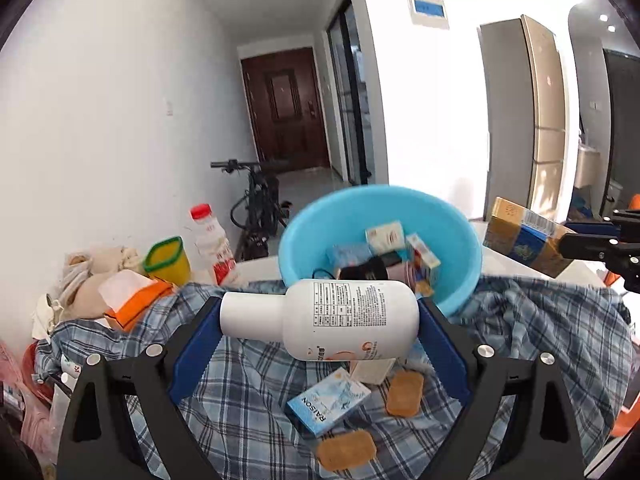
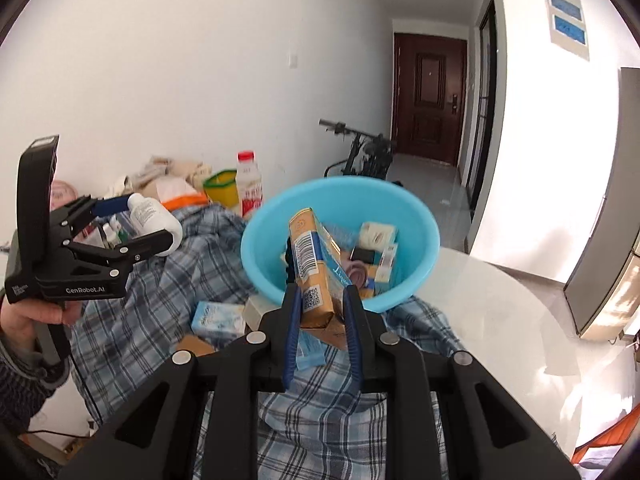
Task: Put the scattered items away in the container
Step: 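Carry the white bottle with left tool while right tool carries the Lipton box over the basin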
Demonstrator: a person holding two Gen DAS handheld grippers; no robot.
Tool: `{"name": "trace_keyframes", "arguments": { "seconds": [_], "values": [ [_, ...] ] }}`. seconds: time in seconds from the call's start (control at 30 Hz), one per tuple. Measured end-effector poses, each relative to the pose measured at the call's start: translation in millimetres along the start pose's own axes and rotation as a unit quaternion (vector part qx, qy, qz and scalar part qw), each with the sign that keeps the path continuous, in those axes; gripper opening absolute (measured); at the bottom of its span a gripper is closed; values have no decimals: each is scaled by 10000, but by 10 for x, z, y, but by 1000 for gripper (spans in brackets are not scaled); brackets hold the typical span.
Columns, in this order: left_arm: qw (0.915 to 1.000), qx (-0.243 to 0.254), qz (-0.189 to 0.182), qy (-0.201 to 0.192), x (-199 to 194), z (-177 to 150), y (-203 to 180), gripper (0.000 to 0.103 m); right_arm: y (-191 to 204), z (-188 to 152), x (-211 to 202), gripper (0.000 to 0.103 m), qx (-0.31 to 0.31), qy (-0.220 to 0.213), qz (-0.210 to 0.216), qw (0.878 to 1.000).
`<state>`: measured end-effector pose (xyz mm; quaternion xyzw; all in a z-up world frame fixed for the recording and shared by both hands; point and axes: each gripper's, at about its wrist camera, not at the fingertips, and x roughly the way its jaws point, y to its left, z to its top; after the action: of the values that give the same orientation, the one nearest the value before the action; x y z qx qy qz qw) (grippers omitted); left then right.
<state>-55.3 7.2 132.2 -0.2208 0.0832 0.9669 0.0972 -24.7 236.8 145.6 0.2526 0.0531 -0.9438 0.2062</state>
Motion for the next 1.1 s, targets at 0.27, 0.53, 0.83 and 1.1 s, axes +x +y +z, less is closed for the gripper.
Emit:
{"name": "trace_keyframes", "arguments": {
  "seconds": [0.27,0.53,0.83,1.1],
  "values": [
    [9996,-174,-133,-178,-174,-80,-125,95,187,-147,-61,20,140,-82,266,9995],
    [9994,-181,-290,-68,-158,-64,-202,95,144,-170,7,20,297,14,332,9990],
    [9992,-296,-216,-169,76,81,-128,95,22,73,106,20,377,-175,143,9990],
    [9969,-639,-445,-137,774,627,68,95,-151,662,601,20,284,-166,-280,9991]
  ]
}}
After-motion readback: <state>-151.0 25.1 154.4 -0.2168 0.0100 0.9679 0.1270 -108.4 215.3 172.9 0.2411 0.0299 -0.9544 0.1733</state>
